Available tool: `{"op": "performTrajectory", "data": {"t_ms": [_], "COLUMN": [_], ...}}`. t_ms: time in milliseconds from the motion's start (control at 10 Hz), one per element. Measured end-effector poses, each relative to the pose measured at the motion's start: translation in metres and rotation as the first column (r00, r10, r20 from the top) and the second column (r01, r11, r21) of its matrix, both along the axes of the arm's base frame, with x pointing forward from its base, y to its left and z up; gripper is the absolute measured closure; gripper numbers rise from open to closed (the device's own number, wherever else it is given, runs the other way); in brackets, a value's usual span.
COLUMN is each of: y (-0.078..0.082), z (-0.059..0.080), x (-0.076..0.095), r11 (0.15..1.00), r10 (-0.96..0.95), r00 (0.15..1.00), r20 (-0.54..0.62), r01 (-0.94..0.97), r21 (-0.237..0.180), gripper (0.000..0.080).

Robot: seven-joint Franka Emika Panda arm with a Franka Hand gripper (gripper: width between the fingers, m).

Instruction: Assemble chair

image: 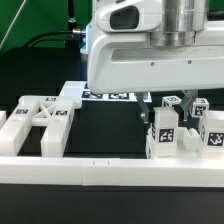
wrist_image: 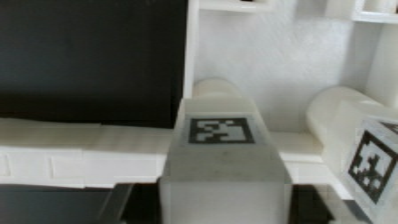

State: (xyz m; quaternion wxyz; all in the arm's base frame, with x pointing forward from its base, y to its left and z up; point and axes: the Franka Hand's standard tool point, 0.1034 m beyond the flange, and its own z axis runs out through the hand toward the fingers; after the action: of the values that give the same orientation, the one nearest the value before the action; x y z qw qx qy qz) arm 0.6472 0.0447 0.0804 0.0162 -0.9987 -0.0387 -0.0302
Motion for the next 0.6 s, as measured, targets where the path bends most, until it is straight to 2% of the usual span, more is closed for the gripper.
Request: {"op": "performTrajectory", "data": {"t_ms": [100, 300, 500, 600], "y": [0.0003, 0.0005, 0.0032, 0.0022], "z": [-0.0003, -0.0006, -0.0008, -0.0012], "x": [0.0001, 0.0017, 0.0021, 0.0017], "r11": [0.999, 0.960, 0.845, 0.748], "r10": [-0.043, -0.278, -0.533, -0.661], "r00": [0.999, 0.961, 0.846, 0.750], "r20": [0.000, 0.008, -0.007, -0.022], "r01": [0.043, 0.277, 0.533, 0.661], "r21": [0.006, 0.024, 0.043, 0.060], "gripper": [0.0511, 0.0511, 0.0511, 0.0511]}}
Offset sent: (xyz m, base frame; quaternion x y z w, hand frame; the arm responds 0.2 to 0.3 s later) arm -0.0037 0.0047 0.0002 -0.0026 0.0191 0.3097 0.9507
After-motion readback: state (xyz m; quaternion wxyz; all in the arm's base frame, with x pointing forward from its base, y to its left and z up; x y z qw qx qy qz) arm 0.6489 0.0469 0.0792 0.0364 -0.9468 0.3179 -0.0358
